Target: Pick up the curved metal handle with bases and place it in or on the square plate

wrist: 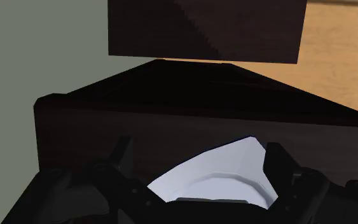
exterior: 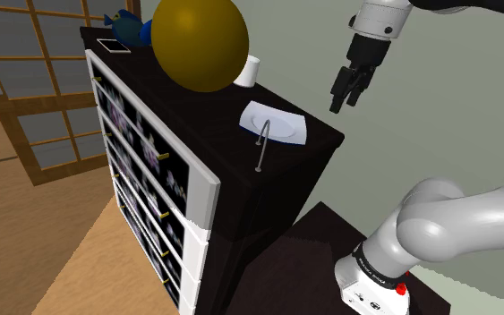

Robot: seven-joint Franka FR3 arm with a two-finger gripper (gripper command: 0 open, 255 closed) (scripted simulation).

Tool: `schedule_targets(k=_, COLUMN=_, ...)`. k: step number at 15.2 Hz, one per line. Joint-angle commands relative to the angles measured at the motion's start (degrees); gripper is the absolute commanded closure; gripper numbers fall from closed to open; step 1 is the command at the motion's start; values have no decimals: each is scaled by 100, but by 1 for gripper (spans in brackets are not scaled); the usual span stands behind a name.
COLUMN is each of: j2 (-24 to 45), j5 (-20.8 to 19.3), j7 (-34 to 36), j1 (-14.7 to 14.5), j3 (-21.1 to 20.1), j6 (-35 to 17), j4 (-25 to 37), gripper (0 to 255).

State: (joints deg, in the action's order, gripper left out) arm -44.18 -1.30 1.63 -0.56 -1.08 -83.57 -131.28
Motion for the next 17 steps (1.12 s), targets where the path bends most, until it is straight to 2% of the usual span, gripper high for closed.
schedule_targets(k=1, j2=0, j5=0, j7=0, j1=0, j3=0, j6=0, j4=0, gripper=0)
schedule_targets(k=5, j2=-191, j5=464, j7=1533, j1=186, j3=-793, j6=-332, j4=-148, gripper=0)
schedule_targets(k=10, j2=-54, j5=894, j7=3443, j1=520, j3=-1856, j6=-806, j4=-4, gripper=0)
schedule_targets(k=14, j2=328, j5=1023, j7=4978, j1=945, j3=-2752, j6=-1162, j4=386, gripper=0)
schedule_targets(k=17, j2=725, j5=962, j7=6098, j1=1374, j3=-3438, j6=-1361, j4=814, gripper=0)
